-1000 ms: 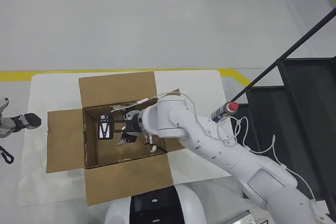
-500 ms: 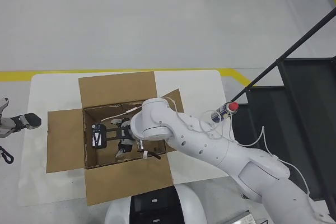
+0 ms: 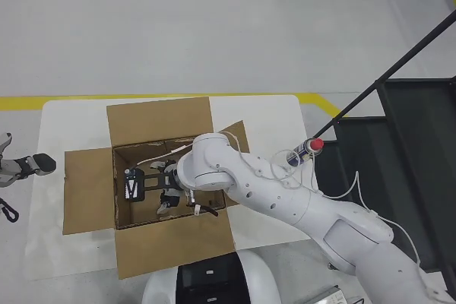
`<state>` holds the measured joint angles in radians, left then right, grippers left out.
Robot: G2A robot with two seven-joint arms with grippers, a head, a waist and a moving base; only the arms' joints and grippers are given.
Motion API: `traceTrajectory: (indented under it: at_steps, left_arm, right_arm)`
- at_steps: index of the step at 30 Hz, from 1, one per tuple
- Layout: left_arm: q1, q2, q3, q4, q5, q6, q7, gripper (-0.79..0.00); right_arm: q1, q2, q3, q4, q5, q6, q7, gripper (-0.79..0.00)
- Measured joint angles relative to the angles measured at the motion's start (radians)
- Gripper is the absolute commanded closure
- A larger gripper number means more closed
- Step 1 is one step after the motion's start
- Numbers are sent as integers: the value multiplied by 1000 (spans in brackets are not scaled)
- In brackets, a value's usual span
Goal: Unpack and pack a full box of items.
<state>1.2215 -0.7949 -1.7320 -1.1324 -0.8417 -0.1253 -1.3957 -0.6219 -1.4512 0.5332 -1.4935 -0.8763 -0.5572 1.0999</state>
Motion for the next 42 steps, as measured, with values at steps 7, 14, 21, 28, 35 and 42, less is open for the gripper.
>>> traceTrajectory:
  at_steps: [7, 14, 21, 28, 35, 42]
  left_arm:
    - [0, 0, 0, 0, 0, 0, 0, -785]
    - [0, 0, 0, 0, 0, 0, 0, -785]
    - [0, 0, 0, 0, 0, 0, 0, -785]
    - [0, 0, 0, 0, 0, 0, 0, -785]
    - [0, 0, 0, 0, 0, 0, 0, -785]
    - [0, 0, 0, 0, 0, 0, 0, -785]
  right_arm:
    - [-11, -2, -8, 24, -16, 27, -1, -785]
    - [62, -52, -81, 157, 30, -2, 23, -785]
    - [152, -116, -153, 318, 54, -66, 23, -785]
    - [177, -144, -166, 378, 52, -55, -19, -785]
    - [176, -143, -166, 377, 52, -55, -17, -785]
    - [176, -143, -166, 377, 52, -55, -17, -785]
